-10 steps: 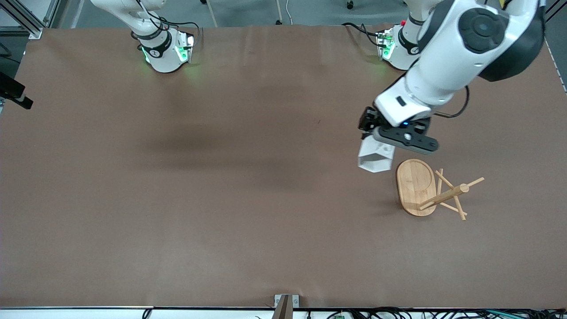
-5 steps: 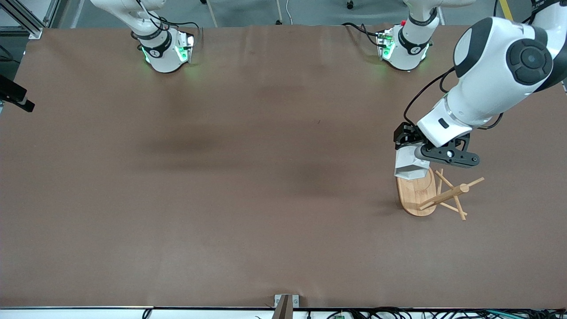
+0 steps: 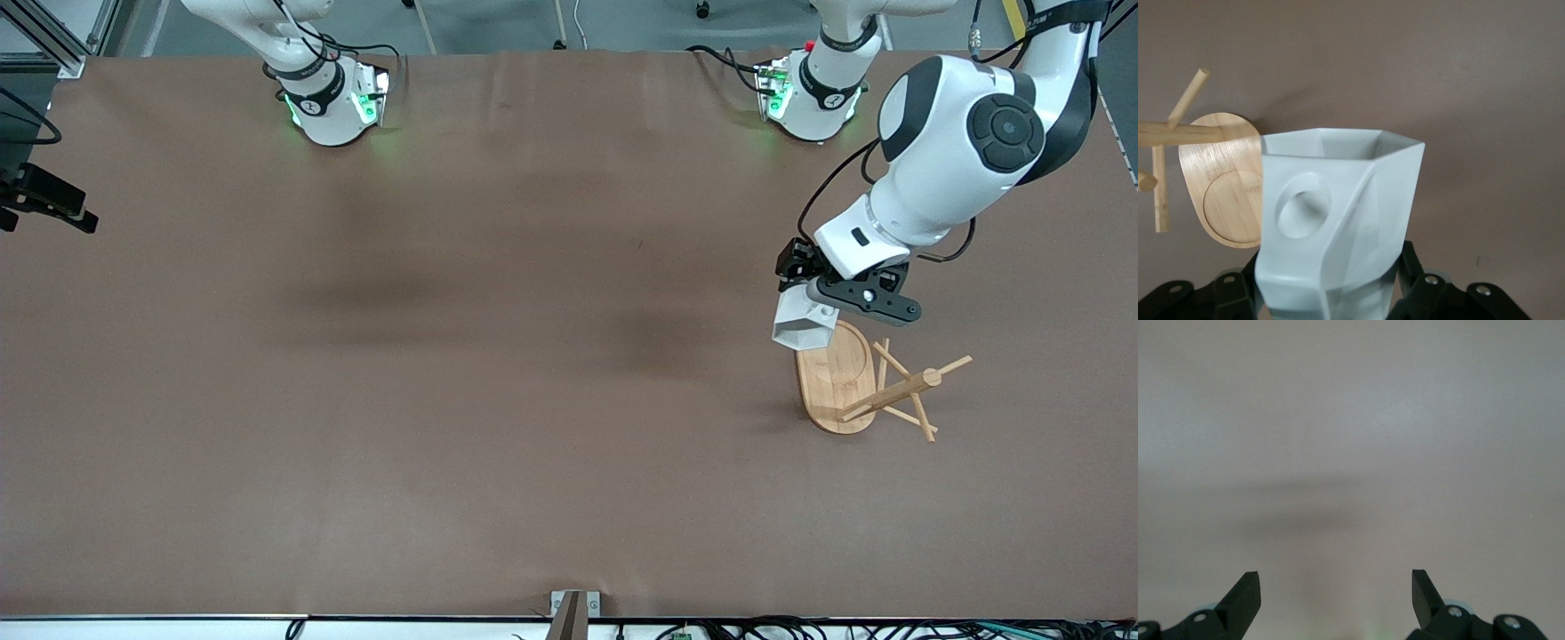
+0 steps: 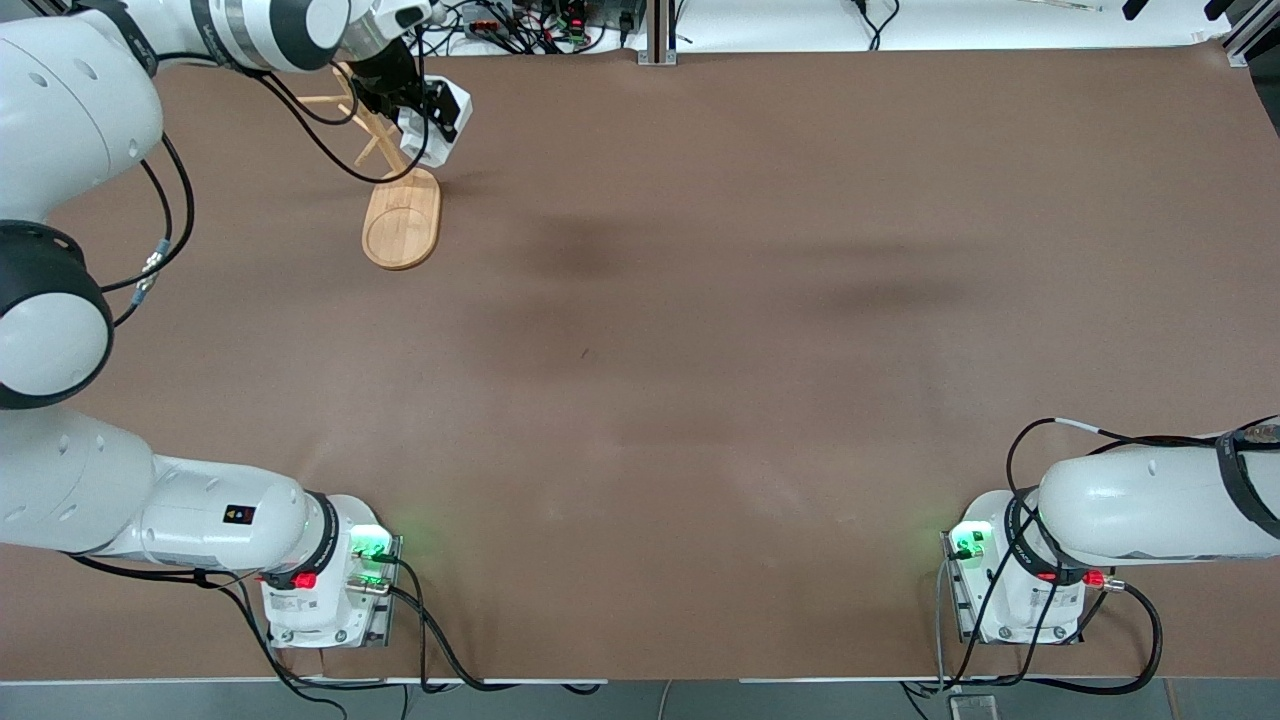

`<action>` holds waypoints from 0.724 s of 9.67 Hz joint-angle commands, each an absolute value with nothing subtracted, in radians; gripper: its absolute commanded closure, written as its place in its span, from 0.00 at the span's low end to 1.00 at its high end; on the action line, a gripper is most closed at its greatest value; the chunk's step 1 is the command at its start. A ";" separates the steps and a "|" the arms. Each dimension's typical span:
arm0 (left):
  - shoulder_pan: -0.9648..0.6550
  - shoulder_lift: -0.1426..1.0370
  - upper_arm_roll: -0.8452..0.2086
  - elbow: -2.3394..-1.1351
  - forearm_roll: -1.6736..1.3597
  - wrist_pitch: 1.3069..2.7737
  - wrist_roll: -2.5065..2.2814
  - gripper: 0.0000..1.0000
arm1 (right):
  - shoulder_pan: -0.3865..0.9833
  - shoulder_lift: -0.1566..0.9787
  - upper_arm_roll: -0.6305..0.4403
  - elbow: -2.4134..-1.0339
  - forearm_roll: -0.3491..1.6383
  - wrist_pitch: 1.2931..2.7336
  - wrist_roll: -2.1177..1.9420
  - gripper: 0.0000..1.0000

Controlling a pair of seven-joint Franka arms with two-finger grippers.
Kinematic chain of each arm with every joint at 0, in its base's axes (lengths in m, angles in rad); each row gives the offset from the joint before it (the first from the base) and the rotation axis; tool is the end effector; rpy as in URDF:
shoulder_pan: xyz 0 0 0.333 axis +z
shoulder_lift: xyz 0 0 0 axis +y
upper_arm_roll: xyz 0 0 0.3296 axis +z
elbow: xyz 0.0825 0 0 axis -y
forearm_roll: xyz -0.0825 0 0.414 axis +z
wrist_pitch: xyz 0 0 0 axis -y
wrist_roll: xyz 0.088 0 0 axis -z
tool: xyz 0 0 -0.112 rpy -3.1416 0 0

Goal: Hang cup on rack
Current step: 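Lower the cup with the left gripper beside the wooden rack pegs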

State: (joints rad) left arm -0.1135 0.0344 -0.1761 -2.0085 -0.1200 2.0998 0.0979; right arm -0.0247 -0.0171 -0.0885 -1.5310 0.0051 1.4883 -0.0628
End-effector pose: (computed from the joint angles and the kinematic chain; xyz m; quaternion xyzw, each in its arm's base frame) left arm 0.5680 -0.1751 0.4386 0.9845 -0.1637 0.0231 0.0581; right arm 0.5670 -0.0643 0.6556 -0.9996 0.0250 0.0125 0.0044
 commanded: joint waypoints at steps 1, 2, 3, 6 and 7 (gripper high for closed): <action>-0.121 0.052 -0.158 -2.065 -0.138 2.149 0.158 1.00 | -0.093 -0.048 -0.022 -1.565 -0.015 1.499 -0.046 0.00; -0.121 0.061 -0.156 -2.065 -0.138 2.166 0.164 1.00 | -0.097 -0.051 -0.011 -1.563 -0.015 1.496 -0.045 0.00; -0.121 0.072 -0.150 -2.060 -0.137 2.166 0.179 1.00 | -0.092 -0.049 -0.011 -1.559 -0.015 1.493 -0.041 0.00; -0.121 0.090 -0.121 -2.040 -0.137 2.169 0.233 1.00 | -0.091 -0.049 -0.012 -1.555 -0.014 1.488 -0.041 0.00; -0.123 0.097 -0.109 -2.033 -0.135 2.169 0.251 1.00 | -0.091 -0.049 -0.012 -1.554 -0.011 1.491 -0.041 0.00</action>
State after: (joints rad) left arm -0.1133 0.0638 -0.1270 -2.0387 -0.1201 2.1576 0.2161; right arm -0.0723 -0.0226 -0.0316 -1.5319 0.0015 1.4866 -0.0562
